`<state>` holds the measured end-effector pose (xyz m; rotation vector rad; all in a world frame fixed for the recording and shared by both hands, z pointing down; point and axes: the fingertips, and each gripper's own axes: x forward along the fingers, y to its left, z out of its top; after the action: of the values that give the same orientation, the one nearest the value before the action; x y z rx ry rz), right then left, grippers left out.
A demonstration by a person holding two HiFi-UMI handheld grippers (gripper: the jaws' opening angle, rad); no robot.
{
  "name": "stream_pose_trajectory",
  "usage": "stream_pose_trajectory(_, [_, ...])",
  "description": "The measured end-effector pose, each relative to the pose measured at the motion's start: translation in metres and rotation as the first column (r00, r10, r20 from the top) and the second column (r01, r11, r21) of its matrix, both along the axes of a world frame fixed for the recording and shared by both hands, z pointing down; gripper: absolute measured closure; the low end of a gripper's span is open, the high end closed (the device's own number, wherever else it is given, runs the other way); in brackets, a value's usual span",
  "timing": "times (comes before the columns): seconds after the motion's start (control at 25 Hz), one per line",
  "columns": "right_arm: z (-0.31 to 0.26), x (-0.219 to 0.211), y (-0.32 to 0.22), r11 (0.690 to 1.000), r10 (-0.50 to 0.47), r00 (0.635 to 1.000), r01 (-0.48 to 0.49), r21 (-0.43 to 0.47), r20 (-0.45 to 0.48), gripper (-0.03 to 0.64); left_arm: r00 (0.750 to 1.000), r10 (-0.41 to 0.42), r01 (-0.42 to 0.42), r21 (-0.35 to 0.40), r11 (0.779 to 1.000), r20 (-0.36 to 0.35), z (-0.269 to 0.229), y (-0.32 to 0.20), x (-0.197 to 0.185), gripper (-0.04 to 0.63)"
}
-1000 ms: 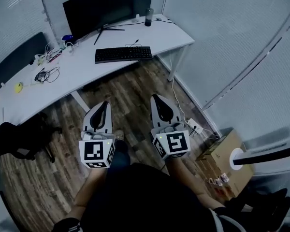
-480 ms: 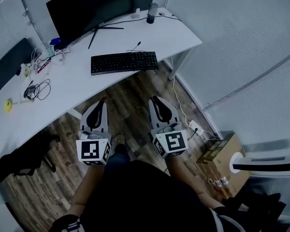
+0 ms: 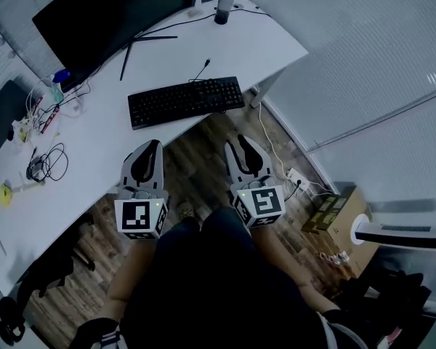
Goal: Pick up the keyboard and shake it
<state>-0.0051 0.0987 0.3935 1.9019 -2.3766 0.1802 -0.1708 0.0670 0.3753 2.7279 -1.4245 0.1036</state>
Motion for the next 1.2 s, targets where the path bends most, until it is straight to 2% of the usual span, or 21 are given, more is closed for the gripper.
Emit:
stream_pose_trajectory(0.2, [0.028,0.007,-0.023,0.996,0.000,1.000,0.001,-0.086,0.007,0.478,0.999,0.034,-0.035,-0.053,0.998,-0.012,0.018,-0.021,0.005,0.565])
stream_pose_trajectory(0.36, [0.051,0.022,-0.054,0.992,-0.001,1.000,0.000,-0.130,-0.008,0.466,1.000,0.029,-0.029,-0.069,0.997,0.000,0.026,-0.047,0.009,0.565])
stream_pose_trajectory(0.68, [0.110,0.071,-0.127,0.969,-0.028,1.000,0.025,-0.248,-0.010,0.454,0.994,0.020,-0.012,-0.071,0.997,0.110,0.046,-0.108,0.037,0.565])
stream_pose_trajectory(0.84, [0.143,0.101,-0.162,0.945,-0.048,0.999,0.041,-0.325,-0.015,0.448,0.982,0.023,-0.009,-0.077,0.997,0.187,0.056,-0.147,0.061,0.565])
stream_pose_trajectory(1.08, [0.187,0.129,-0.200,0.894,-0.108,0.994,0.094,-0.439,-0.006,0.420,0.977,0.026,0.005,-0.144,0.990,0.212,0.079,-0.196,0.101,0.565])
stream_pose_trajectory(1.2, [0.204,0.139,-0.214,0.856,-0.146,0.988,0.148,-0.496,0.044,0.391,0.976,0.025,0.011,-0.165,0.986,0.216,0.087,-0.215,0.118,0.565])
